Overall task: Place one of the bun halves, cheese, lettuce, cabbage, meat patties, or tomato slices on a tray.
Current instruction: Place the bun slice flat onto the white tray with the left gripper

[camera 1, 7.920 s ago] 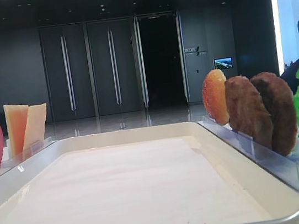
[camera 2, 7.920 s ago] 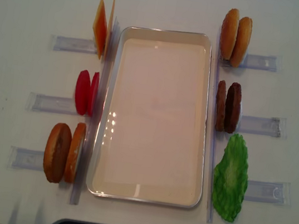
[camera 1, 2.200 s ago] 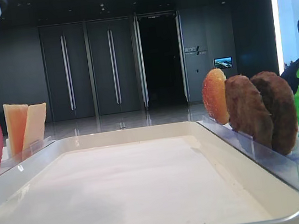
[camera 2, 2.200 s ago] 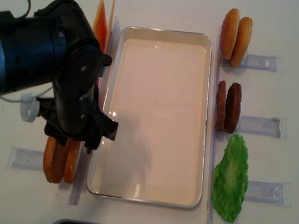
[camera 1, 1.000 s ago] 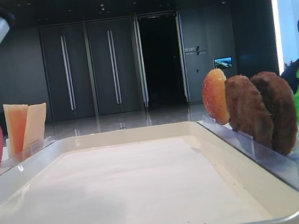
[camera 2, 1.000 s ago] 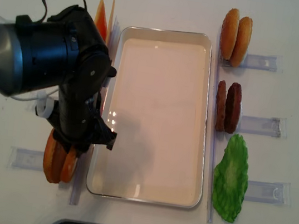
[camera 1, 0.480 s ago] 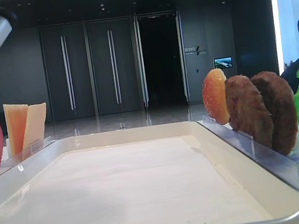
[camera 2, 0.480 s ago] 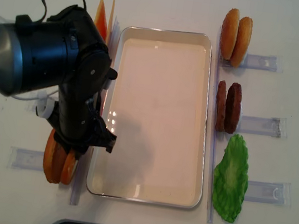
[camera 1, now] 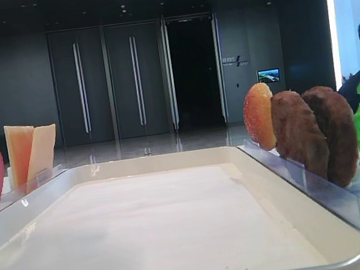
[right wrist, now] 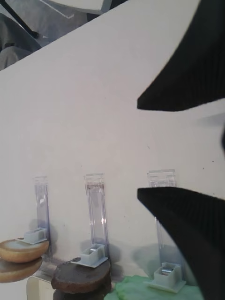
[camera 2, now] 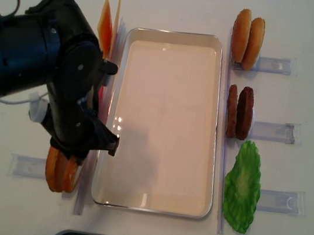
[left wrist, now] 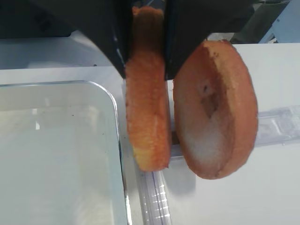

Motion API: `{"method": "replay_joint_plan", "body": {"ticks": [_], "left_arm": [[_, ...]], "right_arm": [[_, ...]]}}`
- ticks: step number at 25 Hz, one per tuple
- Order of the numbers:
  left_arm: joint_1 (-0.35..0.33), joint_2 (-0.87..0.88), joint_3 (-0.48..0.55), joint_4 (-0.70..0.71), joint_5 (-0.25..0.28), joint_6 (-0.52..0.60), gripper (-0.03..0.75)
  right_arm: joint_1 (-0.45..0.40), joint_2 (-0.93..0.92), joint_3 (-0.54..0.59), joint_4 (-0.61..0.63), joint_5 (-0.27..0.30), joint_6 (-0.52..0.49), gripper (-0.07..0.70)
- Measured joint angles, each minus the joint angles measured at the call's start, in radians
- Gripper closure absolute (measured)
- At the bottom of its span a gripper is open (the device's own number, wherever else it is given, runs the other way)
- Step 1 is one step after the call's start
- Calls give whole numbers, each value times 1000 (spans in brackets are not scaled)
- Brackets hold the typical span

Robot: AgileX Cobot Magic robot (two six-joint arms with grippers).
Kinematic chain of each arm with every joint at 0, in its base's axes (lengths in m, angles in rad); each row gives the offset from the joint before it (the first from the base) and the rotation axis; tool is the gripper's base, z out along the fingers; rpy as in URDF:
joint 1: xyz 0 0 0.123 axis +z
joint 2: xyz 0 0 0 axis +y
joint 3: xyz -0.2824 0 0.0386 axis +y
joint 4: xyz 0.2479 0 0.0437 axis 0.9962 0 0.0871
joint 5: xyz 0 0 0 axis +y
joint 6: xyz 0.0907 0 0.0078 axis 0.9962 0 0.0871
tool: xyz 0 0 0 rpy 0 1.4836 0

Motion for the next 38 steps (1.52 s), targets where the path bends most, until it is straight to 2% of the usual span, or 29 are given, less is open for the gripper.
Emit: {"method": "replay_joint_plan", "body": {"ticks": [7, 20, 22, 26, 29, 30, 31, 32, 35, 38], "left_arm": [[0, -83, 0, -23, -2, -11, 587], [0, -187, 0, -53, -3, -102, 587], [0, -190, 0, -90, -49, -103, 587], [0, -190, 11, -167, -198, -78, 588], [32, -190, 54, -241, -298, -20, 588], [66, -190, 97, -329, -379, 56, 588], [80, -190, 120, -367, -416, 91, 588], [80, -190, 120, -367, -416, 91, 588], [132, -182, 163, -514, -486, 246, 589], [172, -142, 174, -660, -518, 410, 589]], "right_arm": [[0, 0, 0, 0, 0, 0, 248], [0, 0, 0, 0, 0, 0, 248], [0, 0, 0, 0, 0, 0, 248], [0, 0, 0, 0, 0, 0, 248], [0, 0, 0, 0, 0, 0, 248], [0, 0, 0, 0, 0, 0, 248], [0, 0, 0, 0, 0, 0, 248], [0, 0, 0, 0, 0, 0, 248], [0, 0, 0, 0, 0, 0, 248], [0, 0, 0, 0, 0, 0, 248]]}}
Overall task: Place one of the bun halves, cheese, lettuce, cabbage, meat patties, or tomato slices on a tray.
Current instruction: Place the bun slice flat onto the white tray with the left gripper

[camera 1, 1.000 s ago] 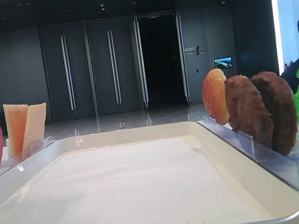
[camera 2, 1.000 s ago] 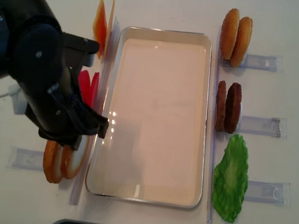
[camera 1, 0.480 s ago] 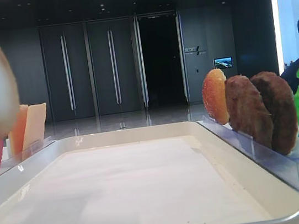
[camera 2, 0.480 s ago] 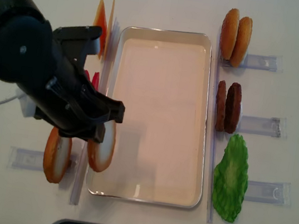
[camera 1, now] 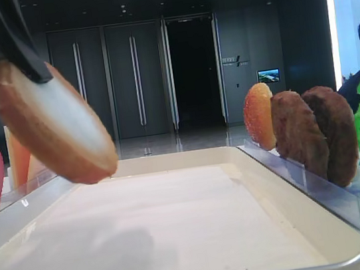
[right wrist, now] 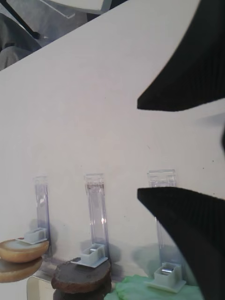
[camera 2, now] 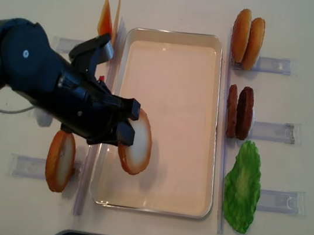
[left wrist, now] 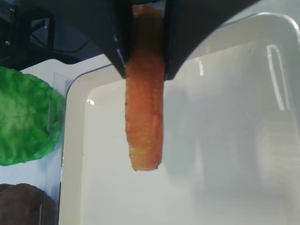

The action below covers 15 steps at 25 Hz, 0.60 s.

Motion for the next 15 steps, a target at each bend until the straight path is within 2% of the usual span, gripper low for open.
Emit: {"method": "replay_joint_plan", "body": {"ticks": [4, 11, 15], "left_arm": [[30, 66, 0, -135, -32, 152, 589], [35, 204, 0, -359, -48, 382, 589], [35, 243, 0, -445, -85, 449, 589]], "right_arm": [[0, 0, 0, 0, 0, 0, 248], [0, 0, 0, 0, 0, 0, 248], [0, 0, 0, 0, 0, 0, 249]]}}
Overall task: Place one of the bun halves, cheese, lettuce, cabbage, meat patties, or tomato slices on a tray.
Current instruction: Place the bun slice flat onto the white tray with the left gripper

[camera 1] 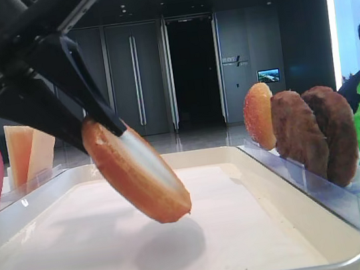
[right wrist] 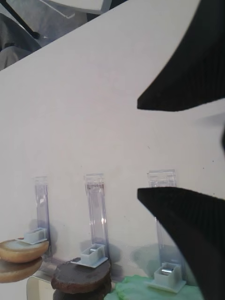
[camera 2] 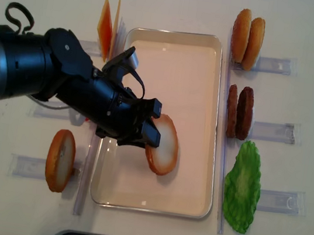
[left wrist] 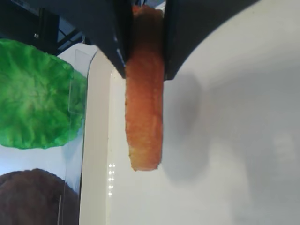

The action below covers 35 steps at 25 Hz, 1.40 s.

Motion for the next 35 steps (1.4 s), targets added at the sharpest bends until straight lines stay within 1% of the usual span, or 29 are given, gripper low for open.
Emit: {"method": "replay_joint_plan", "body": {"ticks": [5, 20, 21, 23, 27, 29, 32, 35], "left_arm": [[1, 27, 0, -13, -18, 7, 589], [2, 68, 0, -32, -19, 9, 585], [2, 68, 0, -32, -19, 9, 568], [2, 69, 0, -26, -19, 3, 510], [2, 69, 0, 26, -19, -39, 328], [2, 69, 0, 53, -18, -55, 256], [2, 69, 0, 67, -10, -66, 202], [2, 69, 0, 92, 4, -95, 184]], "right_arm": [[0, 0, 0, 0, 0, 0, 248], [0, 0, 0, 0, 0, 0, 248], [0, 0, 0, 0, 0, 0, 248], [0, 0, 0, 0, 0, 0, 248], [0, 0, 0, 0, 0, 0, 248], [0, 0, 0, 0, 0, 0, 248], [0, 0, 0, 0, 0, 0, 248], [0, 0, 0, 0, 0, 0, 248]]}}
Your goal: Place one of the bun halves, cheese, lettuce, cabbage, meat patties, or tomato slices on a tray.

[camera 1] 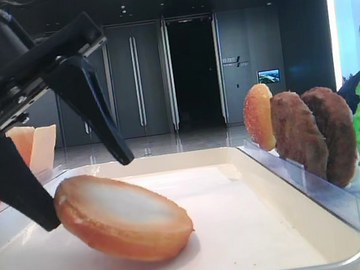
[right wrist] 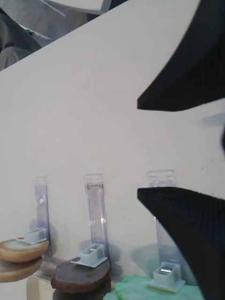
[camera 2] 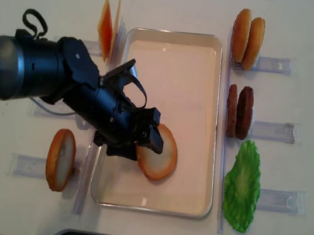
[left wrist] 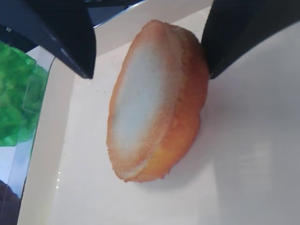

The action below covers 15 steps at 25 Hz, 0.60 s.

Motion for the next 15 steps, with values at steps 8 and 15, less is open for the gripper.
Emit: {"method": "replay_joint_plan", "body": {"ticks": [8, 15], "left_arm": [[0, -45, -28, 266, 61, -231, 178], [0, -53, -156, 409, 254, -310, 178]], "right_arm": [[0, 0, 0, 0, 0, 0, 248], [0, 0, 0, 0, 0, 0, 248]]}}
